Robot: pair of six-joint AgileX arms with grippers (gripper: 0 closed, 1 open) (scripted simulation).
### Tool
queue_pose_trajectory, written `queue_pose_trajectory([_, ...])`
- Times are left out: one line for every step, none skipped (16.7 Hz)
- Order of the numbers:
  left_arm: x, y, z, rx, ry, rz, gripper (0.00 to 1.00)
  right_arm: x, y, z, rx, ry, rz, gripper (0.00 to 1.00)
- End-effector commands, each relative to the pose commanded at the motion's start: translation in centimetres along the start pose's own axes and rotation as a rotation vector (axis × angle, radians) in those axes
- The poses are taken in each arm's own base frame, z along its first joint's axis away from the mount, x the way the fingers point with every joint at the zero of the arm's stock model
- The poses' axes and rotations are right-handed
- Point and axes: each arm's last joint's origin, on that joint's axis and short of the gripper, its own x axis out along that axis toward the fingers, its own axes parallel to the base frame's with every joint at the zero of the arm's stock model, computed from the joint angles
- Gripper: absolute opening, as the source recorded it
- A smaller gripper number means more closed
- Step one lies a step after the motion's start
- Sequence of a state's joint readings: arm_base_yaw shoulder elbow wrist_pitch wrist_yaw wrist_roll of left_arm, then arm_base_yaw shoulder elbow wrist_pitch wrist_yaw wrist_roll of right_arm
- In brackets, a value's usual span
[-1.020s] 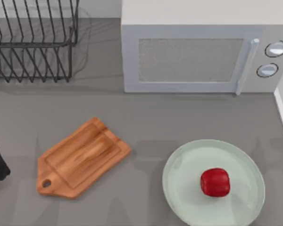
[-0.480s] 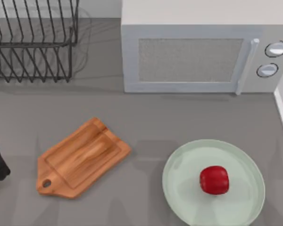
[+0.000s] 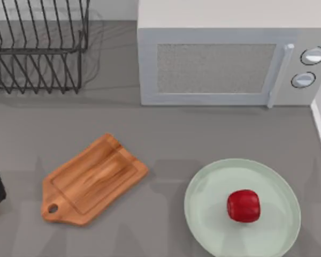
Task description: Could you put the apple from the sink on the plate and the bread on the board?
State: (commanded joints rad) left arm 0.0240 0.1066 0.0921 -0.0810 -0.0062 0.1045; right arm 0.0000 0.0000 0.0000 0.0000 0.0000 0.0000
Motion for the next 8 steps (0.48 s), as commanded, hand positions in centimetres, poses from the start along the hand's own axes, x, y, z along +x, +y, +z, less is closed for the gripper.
queue_pose_trajectory([0.1, 0.2, 0.6, 0.049, 0.05, 0.005, 1.0, 0.0, 0.0, 0.0, 0.0, 0.0, 0.0, 1.0])
queue_pose_trajectory([0.4, 0.4, 1.3, 0.104, 0.11, 0.005, 1.0, 0.0, 0.0, 0.0, 0.0, 0.0, 0.0, 1.0])
queue_pose_trajectory([0.8, 0.6, 1.9, 0.165, 0.181, 0.0, 1.0, 0.0, 0.0, 0.0, 0.0, 0.0, 0.0, 1.0])
queue_pose_trajectory([1.3, 0.8, 2.5, 0.228, 0.264, -0.013, 1.0, 0.0, 0.0, 0.0, 0.0, 0.0, 0.0, 1.0])
queue_pose_trajectory([2.0, 1.1, 3.1, 0.294, 0.355, -0.036, 1.0, 0.0, 0.0, 0.0, 0.0, 0.0, 0.0, 1.0])
queue_pose_trajectory([2.9, 1.3, 3.5, 0.36, 0.45, -0.068, 1.0, 0.0, 0.0, 0.0, 0.0, 0.0, 0.0, 1.0])
queue_pose_trajectory([3.9, 1.6, 3.8, 0.424, 0.549, -0.111, 1.0, 0.0, 0.0, 0.0, 0.0, 0.0, 0.0, 1.0])
queue_pose_trajectory([5.0, 1.9, 4.0, 0.485, 0.648, -0.163, 1.0, 0.0, 0.0, 0.0, 0.0, 0.0, 0.0, 1.0])
